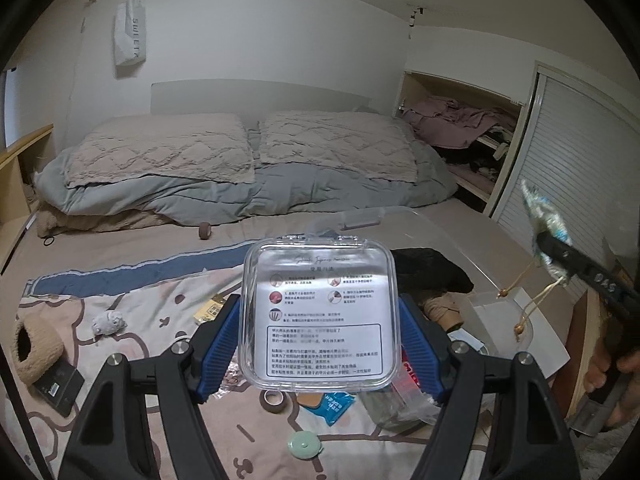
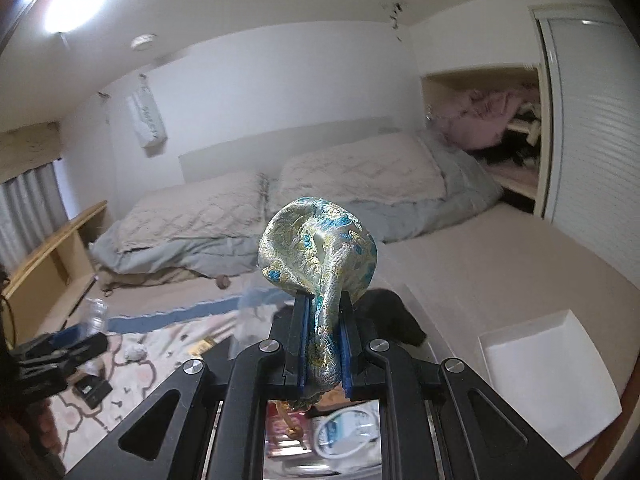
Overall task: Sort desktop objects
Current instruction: 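Carry the floral pouch with the right gripper toward the bin while the left gripper carries the clear case, then lower the floral pouch into the clear bin and open the right gripper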
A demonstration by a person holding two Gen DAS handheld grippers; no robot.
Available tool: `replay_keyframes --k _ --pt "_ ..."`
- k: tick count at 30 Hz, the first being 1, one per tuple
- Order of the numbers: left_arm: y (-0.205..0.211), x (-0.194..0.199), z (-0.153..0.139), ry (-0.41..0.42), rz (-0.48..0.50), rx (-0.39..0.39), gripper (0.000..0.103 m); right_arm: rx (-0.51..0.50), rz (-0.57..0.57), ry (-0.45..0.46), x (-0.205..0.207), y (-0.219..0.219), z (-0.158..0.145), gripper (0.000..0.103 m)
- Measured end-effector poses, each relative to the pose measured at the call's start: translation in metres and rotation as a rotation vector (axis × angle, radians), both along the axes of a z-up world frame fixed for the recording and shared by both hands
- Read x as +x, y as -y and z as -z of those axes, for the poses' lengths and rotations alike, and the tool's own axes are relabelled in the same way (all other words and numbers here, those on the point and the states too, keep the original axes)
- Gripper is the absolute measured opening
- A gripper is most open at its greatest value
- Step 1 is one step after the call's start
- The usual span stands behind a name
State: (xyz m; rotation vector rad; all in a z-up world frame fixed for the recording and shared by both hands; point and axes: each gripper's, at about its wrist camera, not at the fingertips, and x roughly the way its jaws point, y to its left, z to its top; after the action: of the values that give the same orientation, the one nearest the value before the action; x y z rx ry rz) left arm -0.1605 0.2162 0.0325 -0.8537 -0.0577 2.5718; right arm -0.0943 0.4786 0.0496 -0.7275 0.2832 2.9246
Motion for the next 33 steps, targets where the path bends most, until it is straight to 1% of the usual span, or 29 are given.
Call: replay_keyframes --k 5,8,12,16,20,22,25,28,30,31,32,33 --pt "-0.002 -0.005 0.003 0.004 0.000 -0.002 0.075 -0.009 0.009 0.093 -0.014 -0.011 0.027 0.014" --pt "-0.002 -0.010 0.006 0.015 0.001 0.005 0.075 0.011 0.000 0.161 -0.022 -0.008 0.045 0.014" --pt "-0.006 -0.014 0.009 0.033 0.010 0.015 0.075 0.005 -0.051 0.258 -0.032 0.001 0.068 0.014" --pt "-0.012 -0.016 0.012 0.044 0.019 0.019 0.075 0.016 -0.071 0.349 -0.043 0.006 0.091 0.014" --pt "-0.018 -0.016 0.015 0.046 0.029 0.010 0.075 -0.010 -0.094 0.446 -0.053 0.007 0.109 0.014" --pt "-0.021 -0.015 0.016 0.043 0.034 0.001 0.075 0.005 -0.105 0.496 -0.054 0.008 0.118 0.014" --pt "-0.024 -0.017 0.017 0.045 0.034 -0.002 0.075 0.043 -0.111 0.535 -0.054 0.011 0.124 0.014" --pt "-0.025 -0.018 0.019 0.053 0.035 0.003 0.075 0.041 -0.119 0.543 -0.049 0.011 0.123 0.015" --pt "-0.027 -0.019 0.020 0.058 0.039 0.008 0.075 0.033 -0.120 0.545 -0.046 0.011 0.123 0.043" --pt "-0.028 -0.019 0.020 0.061 0.041 0.009 0.075 0.043 -0.114 0.538 -0.044 0.012 0.120 0.082" --pt "-0.029 -0.019 0.021 0.064 0.044 0.010 0.075 0.063 -0.104 0.524 -0.043 0.013 0.118 0.090" --pt "-0.031 -0.019 0.021 0.066 0.047 0.010 0.075 0.082 -0.096 0.510 -0.042 0.014 0.114 0.090"
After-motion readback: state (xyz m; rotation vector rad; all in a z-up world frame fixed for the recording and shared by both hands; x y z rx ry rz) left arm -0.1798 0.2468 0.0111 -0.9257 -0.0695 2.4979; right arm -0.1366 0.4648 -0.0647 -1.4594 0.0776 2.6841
